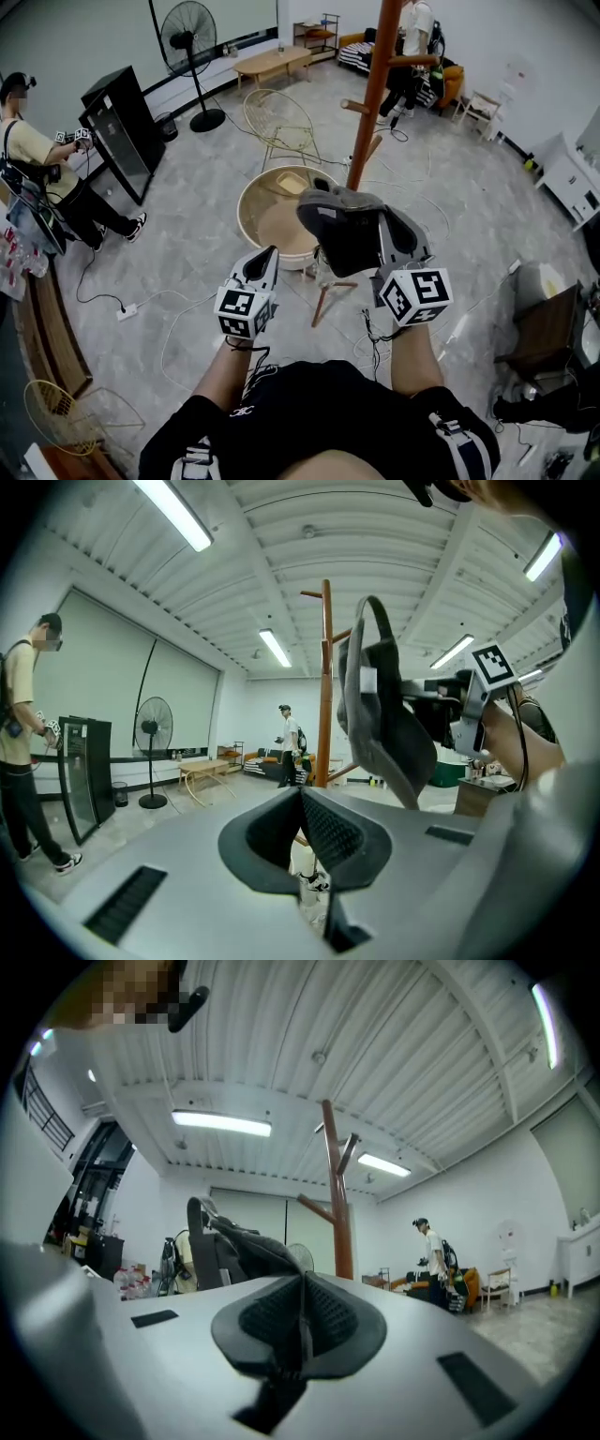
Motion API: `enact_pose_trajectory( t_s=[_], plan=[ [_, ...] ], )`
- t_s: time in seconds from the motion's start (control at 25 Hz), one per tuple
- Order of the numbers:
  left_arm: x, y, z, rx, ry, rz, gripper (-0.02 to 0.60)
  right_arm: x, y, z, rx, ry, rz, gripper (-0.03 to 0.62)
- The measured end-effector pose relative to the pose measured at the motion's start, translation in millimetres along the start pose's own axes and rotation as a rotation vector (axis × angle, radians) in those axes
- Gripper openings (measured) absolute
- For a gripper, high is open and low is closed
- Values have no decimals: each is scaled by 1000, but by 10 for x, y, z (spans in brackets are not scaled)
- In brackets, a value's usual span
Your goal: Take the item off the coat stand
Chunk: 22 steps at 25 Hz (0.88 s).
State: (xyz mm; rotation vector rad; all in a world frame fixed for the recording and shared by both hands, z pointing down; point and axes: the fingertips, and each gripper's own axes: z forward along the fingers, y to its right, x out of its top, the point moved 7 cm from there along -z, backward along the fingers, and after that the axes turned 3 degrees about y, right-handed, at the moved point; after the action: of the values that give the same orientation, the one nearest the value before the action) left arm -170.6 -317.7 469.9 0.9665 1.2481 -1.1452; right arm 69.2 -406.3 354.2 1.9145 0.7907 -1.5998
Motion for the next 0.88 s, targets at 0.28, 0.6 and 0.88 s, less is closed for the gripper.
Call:
enact_pose_trajectory(
  t_s=[0.28,0.6,0.88],
  plan=[
    [14,216,210,-61,-13,6,15,-771,393,-281,-107,-177,100,26],
    [44,470,449,-135,-29,28,15,-977,718,-577,-245,-209,94,26],
    [21,587,495,-174,-33,36,15,-961,754,-732,-289,-203,87,26]
  ],
)
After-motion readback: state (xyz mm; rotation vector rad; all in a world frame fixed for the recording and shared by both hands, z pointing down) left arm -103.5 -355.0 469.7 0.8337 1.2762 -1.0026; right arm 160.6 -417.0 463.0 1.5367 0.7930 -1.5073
